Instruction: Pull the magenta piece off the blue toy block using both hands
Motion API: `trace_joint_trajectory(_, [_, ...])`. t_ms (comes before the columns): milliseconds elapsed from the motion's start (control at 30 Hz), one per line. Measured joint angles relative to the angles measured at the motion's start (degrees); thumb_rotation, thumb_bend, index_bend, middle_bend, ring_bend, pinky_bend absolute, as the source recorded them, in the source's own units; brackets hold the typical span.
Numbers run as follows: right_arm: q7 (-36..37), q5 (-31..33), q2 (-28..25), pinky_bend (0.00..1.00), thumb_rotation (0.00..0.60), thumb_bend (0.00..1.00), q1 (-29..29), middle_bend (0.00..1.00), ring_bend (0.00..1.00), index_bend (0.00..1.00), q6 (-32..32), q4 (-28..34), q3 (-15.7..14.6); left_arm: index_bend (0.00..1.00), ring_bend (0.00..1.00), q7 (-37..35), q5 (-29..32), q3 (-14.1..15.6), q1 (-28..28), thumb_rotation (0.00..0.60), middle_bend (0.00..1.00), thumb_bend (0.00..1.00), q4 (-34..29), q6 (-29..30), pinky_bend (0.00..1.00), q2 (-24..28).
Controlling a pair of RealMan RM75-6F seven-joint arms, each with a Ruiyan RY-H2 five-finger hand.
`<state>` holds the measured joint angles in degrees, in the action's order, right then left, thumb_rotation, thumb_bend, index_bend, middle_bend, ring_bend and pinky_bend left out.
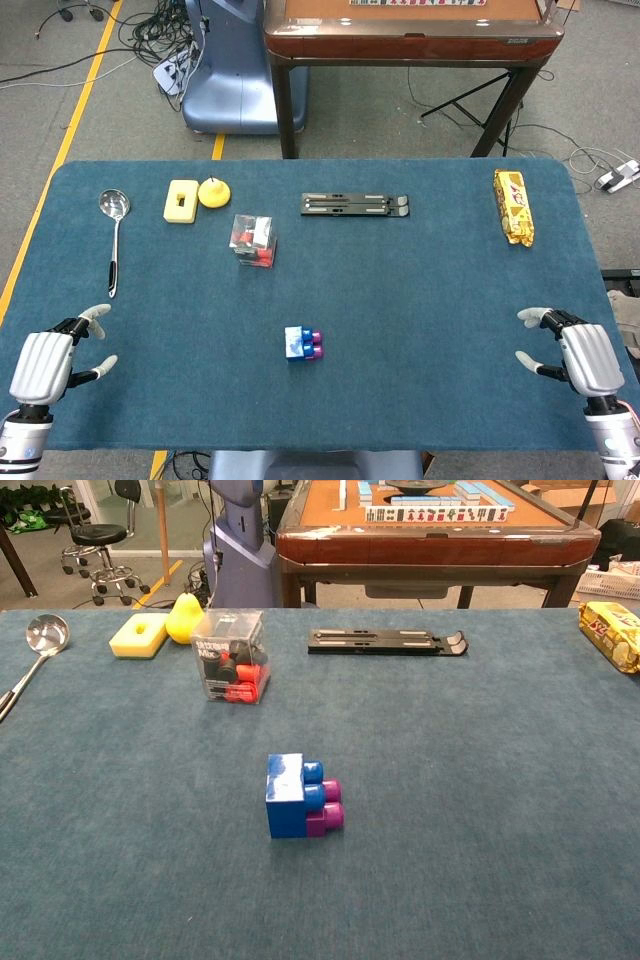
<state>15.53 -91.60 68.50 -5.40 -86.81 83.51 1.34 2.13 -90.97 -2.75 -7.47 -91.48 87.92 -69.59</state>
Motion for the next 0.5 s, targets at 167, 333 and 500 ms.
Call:
trace_joint_trajectory(167, [0.93,-0.62,-0.13,0.60,0.600,0.04,0.41,0.48,0.45,0.41,-0.61,0.34,-0.50,0.29,0.52,-1.19,0.80,0.18,-0.06,0.600,0.50,0.04,-1.75,-0.98,0.80,0.22])
trace_joint_trajectory(333, [1.56,-0.66,-0.48,0.60,0.600,0.04,0.44,0.48,0.45,0.41,-0.83,0.41,-0.39,0.27,0.69,-3.43,1.28,-0.26,-1.11,0.600,0.63,0.04,-7.95,-2.68,0.92,1.35])
trace_joint_trajectory(500, [1.90,-0.78,-1.10,0.60,0.600,0.04,0.63,0.48,0.45,0.41,-1.36,0.64,-0.34,0.23,0.97,-3.28,-0.96,-1.45,-4.18,0.600,0.99,0.00,-15.03,-4.83,1.00,1.81])
